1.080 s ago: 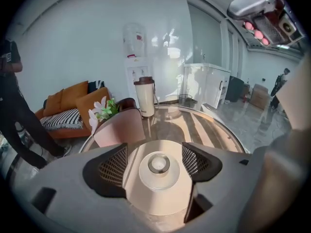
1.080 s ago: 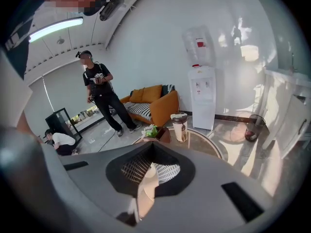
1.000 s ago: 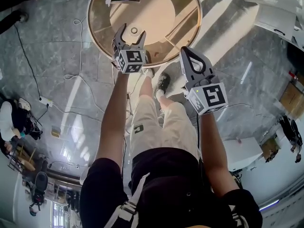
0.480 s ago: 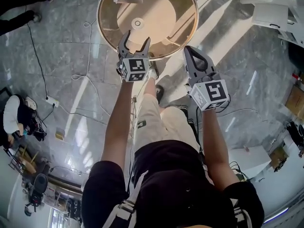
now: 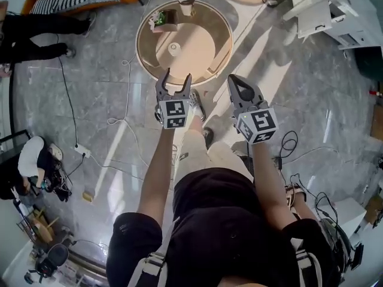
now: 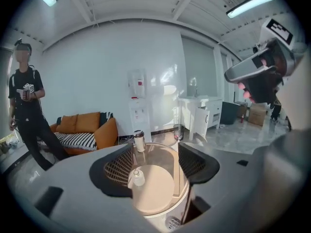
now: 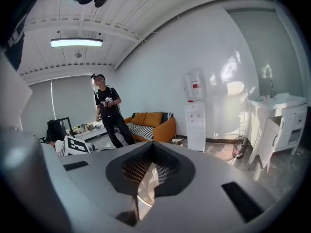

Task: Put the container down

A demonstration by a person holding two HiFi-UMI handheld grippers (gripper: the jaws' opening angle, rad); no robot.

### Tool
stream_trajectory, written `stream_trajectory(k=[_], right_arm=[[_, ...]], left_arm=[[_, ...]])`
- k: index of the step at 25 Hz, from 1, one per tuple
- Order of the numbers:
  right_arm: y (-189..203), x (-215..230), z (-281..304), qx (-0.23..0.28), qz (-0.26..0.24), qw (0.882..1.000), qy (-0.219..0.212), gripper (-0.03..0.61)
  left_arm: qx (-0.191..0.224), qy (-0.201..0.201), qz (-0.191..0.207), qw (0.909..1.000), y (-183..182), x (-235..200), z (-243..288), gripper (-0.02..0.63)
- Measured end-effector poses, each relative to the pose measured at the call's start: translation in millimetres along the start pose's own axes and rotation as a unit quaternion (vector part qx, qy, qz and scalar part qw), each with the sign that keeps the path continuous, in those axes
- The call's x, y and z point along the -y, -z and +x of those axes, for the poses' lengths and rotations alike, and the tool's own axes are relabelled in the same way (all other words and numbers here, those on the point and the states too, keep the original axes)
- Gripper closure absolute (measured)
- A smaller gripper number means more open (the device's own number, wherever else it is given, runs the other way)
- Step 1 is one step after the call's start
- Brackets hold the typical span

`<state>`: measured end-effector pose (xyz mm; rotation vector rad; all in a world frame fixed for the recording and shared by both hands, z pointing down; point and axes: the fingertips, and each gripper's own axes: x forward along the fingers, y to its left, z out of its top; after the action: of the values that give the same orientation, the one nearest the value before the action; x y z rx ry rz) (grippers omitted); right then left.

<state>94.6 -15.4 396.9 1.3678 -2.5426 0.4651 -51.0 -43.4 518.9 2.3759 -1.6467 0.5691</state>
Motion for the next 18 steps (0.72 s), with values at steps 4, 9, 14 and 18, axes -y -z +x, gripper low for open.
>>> stream_trajectory(k=[4, 9, 14, 18], right_arm=[[-16.8, -20.3, -48.1, 0.022, -0.017, 1.0, -0.005, 0.575], [-32.3, -37.5, -86.7, 0.041, -0.029, 0.999, -0.013, 0.575], [-36.6, -56.5, -111.0, 0.047, -0.035, 0.998, -0.029, 0.575], [-37.9, -67.5, -121.0, 0.049, -0.039, 0.997, -0.04, 0.575]], left_arm=[[0.021, 0.001, -0.001, 0.9998, -34.2, 28.3, -55.9, 0.36], [0.035, 0.01, -0.011, 0.9993, -62.0, 58.6, -111.7, 0.39], [0.063, 0.004, -0.024, 0.9977, -82.6, 69.6, -159.9, 0.457], [0.08, -0.003, -0.03, 0.9963, -96.5, 69.6, -185.4, 0.49]])
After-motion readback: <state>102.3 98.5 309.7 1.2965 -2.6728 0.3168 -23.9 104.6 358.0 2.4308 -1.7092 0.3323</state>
